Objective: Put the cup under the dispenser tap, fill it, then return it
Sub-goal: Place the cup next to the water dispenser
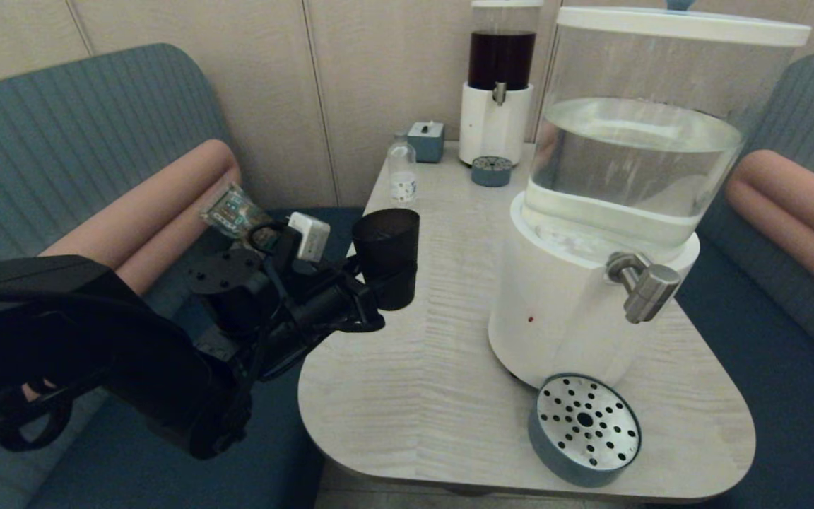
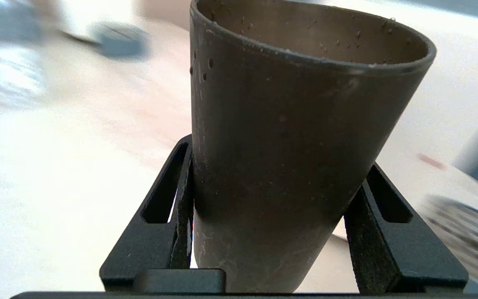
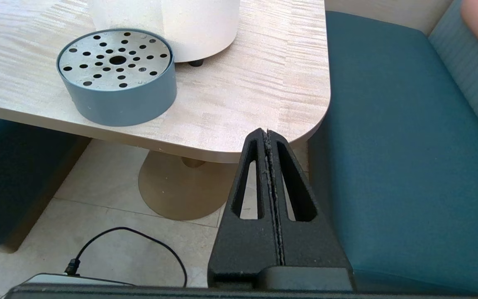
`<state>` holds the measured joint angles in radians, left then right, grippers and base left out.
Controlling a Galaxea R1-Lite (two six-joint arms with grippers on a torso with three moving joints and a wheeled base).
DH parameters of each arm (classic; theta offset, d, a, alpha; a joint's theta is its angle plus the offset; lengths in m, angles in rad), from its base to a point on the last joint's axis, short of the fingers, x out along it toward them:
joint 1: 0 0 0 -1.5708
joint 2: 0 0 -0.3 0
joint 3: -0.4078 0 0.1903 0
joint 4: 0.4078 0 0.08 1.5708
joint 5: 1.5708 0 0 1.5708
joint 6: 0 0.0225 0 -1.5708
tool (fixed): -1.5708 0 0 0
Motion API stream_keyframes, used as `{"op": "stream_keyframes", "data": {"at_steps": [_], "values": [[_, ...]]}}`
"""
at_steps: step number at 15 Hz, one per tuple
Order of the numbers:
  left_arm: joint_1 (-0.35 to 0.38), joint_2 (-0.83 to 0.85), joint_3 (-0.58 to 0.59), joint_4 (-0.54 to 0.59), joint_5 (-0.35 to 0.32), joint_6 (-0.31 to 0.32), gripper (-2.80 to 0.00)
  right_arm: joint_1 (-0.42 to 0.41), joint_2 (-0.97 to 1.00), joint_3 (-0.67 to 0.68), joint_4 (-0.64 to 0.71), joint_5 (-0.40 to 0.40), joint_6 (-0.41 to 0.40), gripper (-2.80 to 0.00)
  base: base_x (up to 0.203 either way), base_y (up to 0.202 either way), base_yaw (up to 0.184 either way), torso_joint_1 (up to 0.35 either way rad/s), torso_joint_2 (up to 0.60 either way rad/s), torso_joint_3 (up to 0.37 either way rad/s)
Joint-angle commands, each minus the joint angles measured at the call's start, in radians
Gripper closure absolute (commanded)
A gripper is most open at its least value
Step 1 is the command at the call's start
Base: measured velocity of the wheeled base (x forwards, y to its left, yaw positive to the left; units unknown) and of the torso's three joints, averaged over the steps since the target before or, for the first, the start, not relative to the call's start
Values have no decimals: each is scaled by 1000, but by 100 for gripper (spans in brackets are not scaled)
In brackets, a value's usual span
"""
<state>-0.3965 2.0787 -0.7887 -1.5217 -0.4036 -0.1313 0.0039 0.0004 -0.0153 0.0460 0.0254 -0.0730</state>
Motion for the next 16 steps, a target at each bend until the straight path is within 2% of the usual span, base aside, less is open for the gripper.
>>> {"op": "stream_keyframes", "data": {"at_steps": [1,5,9,16], "values": [[53,50,-72,-8,-3,-1,0,1,-3,0,0,1,-1,0,0,0,0,0,0,0],[93,141,-196,-8,-2,1,0,1,-3,0,0,1,-1,0,0,0,0,0,0,0],[104,256,-327,-8,3,1,0,1,-3,0,0,1,-1,0,0,0,0,0,0,0],[162,391,-407,-8,3,6,0,1,-3,0,0,1,-1,0,0,0,0,0,0,0]]}}
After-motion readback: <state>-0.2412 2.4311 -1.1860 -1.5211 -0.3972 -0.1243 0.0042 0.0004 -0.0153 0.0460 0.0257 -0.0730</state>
